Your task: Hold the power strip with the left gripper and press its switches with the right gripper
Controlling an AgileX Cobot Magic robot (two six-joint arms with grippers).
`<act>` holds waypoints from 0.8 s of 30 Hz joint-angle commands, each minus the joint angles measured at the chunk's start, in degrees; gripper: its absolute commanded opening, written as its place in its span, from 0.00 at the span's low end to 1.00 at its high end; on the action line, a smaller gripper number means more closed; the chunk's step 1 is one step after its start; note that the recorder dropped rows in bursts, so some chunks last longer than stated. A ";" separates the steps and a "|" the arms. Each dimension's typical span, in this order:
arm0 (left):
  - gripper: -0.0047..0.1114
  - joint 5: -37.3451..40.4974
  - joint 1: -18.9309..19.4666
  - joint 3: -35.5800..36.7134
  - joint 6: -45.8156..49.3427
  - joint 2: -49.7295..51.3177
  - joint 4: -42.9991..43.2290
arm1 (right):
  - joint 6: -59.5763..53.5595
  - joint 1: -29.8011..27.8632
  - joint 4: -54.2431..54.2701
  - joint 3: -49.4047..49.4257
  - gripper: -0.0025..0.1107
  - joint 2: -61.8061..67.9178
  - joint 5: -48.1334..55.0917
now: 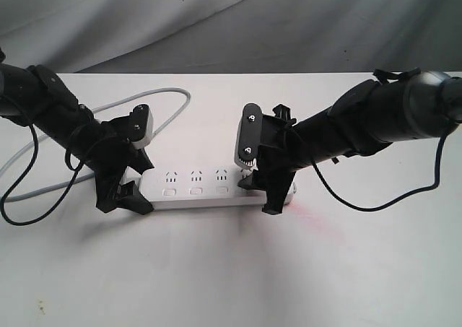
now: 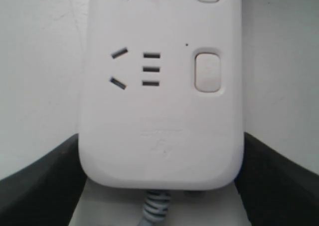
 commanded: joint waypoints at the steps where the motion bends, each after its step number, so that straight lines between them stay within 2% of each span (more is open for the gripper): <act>1: 0.62 0.66 -0.35 -0.15 -0.46 -0.25 -0.12 | 0.08 -0.34 -0.20 0.31 0.50 0.42 -1.37; 24: 0.62 0.66 -0.35 -0.15 -0.46 -0.25 -0.12 | -1.71 -0.34 0.43 2.95 0.50 3.25 -2.70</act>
